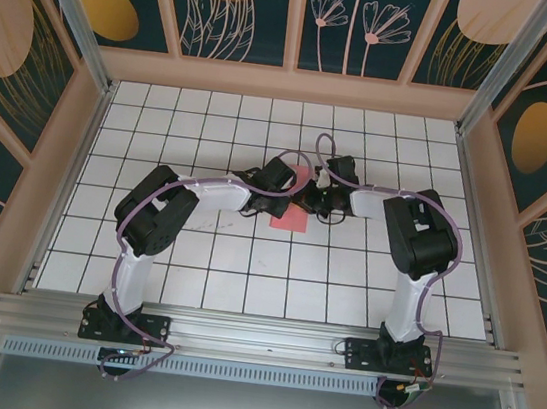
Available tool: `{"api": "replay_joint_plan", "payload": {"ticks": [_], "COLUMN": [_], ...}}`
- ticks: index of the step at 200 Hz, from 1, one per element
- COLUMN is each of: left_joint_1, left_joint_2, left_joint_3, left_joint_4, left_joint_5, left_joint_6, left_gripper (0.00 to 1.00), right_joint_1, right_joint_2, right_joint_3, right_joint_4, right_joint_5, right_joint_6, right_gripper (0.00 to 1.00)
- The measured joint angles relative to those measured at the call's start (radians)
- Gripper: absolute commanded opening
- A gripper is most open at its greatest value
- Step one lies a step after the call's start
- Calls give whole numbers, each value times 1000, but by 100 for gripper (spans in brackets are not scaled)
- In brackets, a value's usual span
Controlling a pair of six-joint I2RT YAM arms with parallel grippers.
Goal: Fold a paper plane with a square sheet of paper (fold left side to right side)
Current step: Fold the triangle a second time at the center of the table.
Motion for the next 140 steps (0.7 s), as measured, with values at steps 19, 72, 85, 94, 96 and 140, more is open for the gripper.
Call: {"api": "replay_joint_plan", "payload": {"ticks": [19, 72, 85, 94, 96, 140], "left_joint_1": [-1, -3, -5, -5, -5, 2], "left_joint_2": [0, 1, 0, 0, 0, -71], "left_joint_3": [0, 2, 5, 6, 5, -13], "left_joint_4": [0, -2, -7, -11, -11, -76], "left_joint_5": [-3, -10, -19, -26, -27, -51], "left_joint_6": [0, 0, -1, 0, 0, -30], "left_gripper": [4, 12, 16, 21, 22, 38], "right_joint_1": [0, 2, 3, 4, 4, 4], "right_joint_2": [1, 8, 8, 8, 8, 8], "right_joint_3": [0, 13, 15, 16, 16, 16], "right_joint_4": [-15, -44, -49, -50, -51, -51], "right_joint_5": [12, 36, 40, 43, 44, 44], "right_joint_6": [-13, -37, -41, -43, -44, -48], "right_gripper": [0, 0, 0, 0, 0, 0]}}
